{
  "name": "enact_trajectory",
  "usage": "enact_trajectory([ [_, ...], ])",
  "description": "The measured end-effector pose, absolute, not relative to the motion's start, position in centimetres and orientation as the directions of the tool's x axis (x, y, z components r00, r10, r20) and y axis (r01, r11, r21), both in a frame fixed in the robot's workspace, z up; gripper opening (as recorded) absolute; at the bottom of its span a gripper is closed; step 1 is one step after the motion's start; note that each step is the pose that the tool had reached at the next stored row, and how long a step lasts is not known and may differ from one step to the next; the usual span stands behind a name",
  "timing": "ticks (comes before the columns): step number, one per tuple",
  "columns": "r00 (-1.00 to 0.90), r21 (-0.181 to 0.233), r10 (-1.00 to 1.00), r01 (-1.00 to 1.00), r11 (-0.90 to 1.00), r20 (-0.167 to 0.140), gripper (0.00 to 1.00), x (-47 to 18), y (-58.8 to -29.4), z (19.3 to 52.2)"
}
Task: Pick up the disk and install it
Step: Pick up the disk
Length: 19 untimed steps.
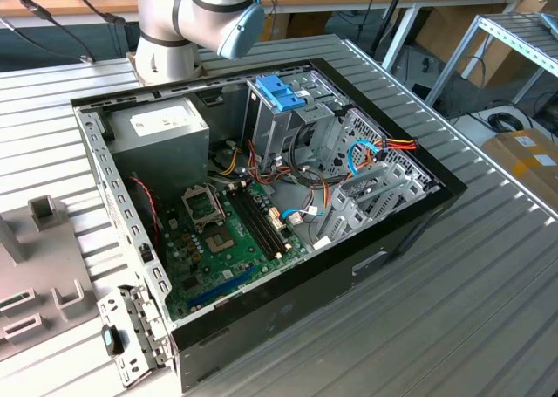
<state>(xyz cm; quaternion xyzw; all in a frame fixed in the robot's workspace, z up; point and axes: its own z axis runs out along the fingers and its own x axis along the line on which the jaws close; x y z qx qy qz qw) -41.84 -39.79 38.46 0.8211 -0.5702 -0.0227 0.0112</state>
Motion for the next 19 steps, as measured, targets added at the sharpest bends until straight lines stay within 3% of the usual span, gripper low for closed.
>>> enact_trajectory([
  [19, 0.46, 0.044, -0.887, -0.886, -0.461, -0.024, 0.11, -41.84, -39.79, 38.45],
])
